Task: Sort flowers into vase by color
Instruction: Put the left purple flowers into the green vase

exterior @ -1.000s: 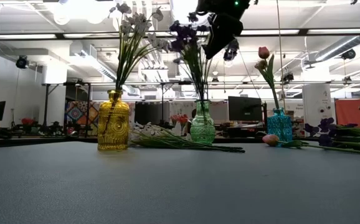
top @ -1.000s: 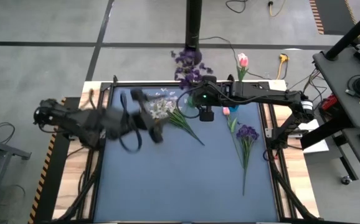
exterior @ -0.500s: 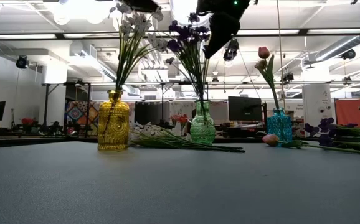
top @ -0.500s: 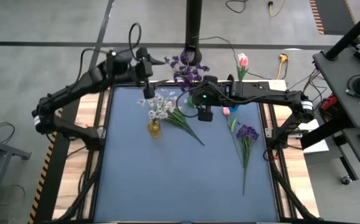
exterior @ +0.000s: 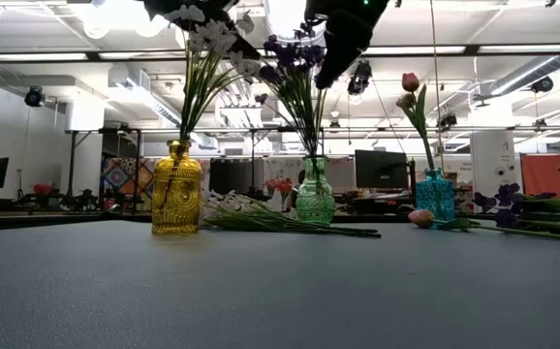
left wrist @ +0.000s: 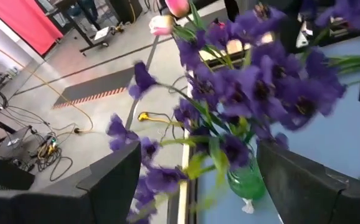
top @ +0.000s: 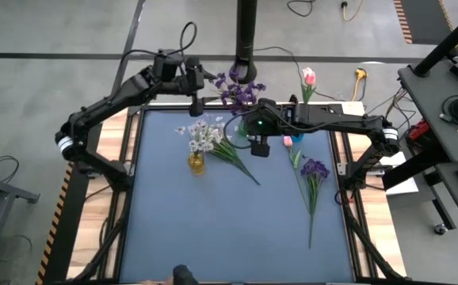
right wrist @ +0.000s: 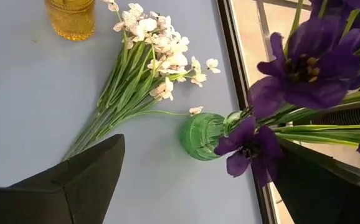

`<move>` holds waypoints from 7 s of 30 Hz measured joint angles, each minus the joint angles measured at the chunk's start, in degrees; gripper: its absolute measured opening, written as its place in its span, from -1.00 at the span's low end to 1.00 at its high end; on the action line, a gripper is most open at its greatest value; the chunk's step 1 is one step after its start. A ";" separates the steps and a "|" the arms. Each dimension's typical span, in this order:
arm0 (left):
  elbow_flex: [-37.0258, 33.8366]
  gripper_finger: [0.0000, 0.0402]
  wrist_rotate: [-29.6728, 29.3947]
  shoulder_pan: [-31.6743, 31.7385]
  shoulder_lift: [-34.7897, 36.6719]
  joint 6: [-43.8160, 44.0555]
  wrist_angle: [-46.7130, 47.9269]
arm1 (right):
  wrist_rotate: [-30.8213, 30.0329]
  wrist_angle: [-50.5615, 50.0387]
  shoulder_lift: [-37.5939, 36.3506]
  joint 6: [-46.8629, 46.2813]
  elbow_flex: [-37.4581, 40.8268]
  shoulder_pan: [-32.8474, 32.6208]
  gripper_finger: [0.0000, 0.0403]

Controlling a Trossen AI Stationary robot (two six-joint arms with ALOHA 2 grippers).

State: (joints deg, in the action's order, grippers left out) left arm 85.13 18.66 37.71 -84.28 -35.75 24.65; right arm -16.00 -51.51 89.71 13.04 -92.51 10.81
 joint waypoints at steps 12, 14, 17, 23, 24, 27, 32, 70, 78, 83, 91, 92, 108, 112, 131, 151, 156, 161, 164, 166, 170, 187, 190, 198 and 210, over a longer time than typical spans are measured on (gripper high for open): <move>6.37 0.41 0.39 -0.15 -8.27 -0.61 5.05 | -0.01 1.43 0.00 0.73 0.04 -0.02 0.83; 6.69 0.33 0.37 -0.16 -9.05 -0.39 5.22 | -0.01 1.42 0.00 1.22 0.04 -0.02 0.83; 7.11 0.16 0.03 -0.45 -9.32 -0.33 4.77 | -0.34 1.70 0.00 0.72 0.07 -0.02 0.83; 7.14 -0.24 -0.11 -0.52 -9.43 1.33 5.09 | -0.51 2.29 -0.05 0.31 0.07 -0.02 0.70; 7.14 -0.31 -0.14 -0.51 -9.41 1.64 5.06 | -0.51 2.19 -0.13 0.26 0.07 -0.03 0.66; 7.14 -0.50 -0.20 -0.48 -9.41 2.19 5.58 | -0.51 1.91 -0.30 -0.31 0.07 -0.04 0.56; 7.12 -0.75 -0.20 -0.48 -9.41 2.89 6.38 | -0.51 1.12 -0.35 -1.72 0.07 -0.04 0.50; 7.01 -0.51 -1.10 -0.91 -9.01 2.28 6.74 | -0.51 8.01 -3.30 -0.42 1.48 0.09 0.78; 7.01 -0.47 -1.37 -1.78 -9.20 3.12 5.44 | -0.53 13.45 -3.28 1.54 6.89 0.09 0.78; 7.01 -0.61 -1.65 -1.73 -9.22 3.46 5.39 | -0.59 17.55 -3.34 3.50 9.69 0.09 0.78; 7.01 -0.74 -1.71 -1.73 -9.23 3.48 6.30 | -8.78 17.67 -3.41 4.52 9.70 0.09 0.78; 7.01 -0.75 -1.70 -1.73 -9.23 3.48 6.44 | -9.67 17.44 -3.45 4.55 9.70 0.09 0.78; 6.99 -0.79 -5.59 -1.73 -9.28 3.48 6.83 | -11.22 14.33 -3.55 10.04 9.70 -0.83 0.78; 6.99 -0.79 -5.29 -1.73 -9.28 3.48 6.86 | -12.69 14.21 -3.80 9.04 9.70 -1.01 0.78; 5.99 -0.79 -5.21 -1.73 -9.31 3.23 7.01 | -17.23 14.84 -4.44 10.84 9.70 -3.06 0.62; 5.92 -0.79 -5.21 -1.73 -9.32 2.80 7.29 | -22.00 12.95 -4.55 7.36 9.68 -3.19 0.83; 5.92 -0.79 -5.23 -1.73 -9.32 2.80 7.27 | -22.00 14.14 -4.88 7.48 9.68 -3.19 0.84; 5.92 -0.79 -5.74 -1.73 -9.32 2.78 7.46 | -21.80 15.96 -6.14 8.00 9.68 -3.48 0.84; 5.92 -0.79 -5.89 -1.73 -9.73 2.62 7.54 | -17.96 16.55 -7.33 7.81 9.68 -3.65 0.84; 5.92 -0.79 -5.95 -1.73 -10.46 2.60 7.68 | -13.56 16.79 -7.91 5.97 9.68 -3.49 0.84; 5.92 -0.79 -6.22 -1.74 -12.35 2.30 7.72 | -12.03 15.99 -7.42 2.87 11.01 -1.94 0.84; 5.89 -0.79 -9.73 -1.75 -13.34 0.73 7.92 | -3.19 28.31 -10.73 0.52 17.28 -1.31 0.84; 5.89 -0.79 -9.75 -1.73 -13.34 0.70 7.95 | -3.28 28.20 -11.10 -0.48 17.75 -1.27 0.84; 5.89 -0.79 -9.78 -1.73 -13.32 -0.22 8.51 | -3.48 29.96 -11.51 4.81 17.79 -1.42 0.84; 5.89 -0.79 -11.22 -1.73 -13.30 -2.27 8.91 | 5.33 18.13 -12.80 -6.84 14.21 2.31 0.83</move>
State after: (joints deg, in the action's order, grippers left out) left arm 91.02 7.44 35.99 -97.58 -38.02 33.56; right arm -10.68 -33.37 76.91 6.20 -78.30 13.12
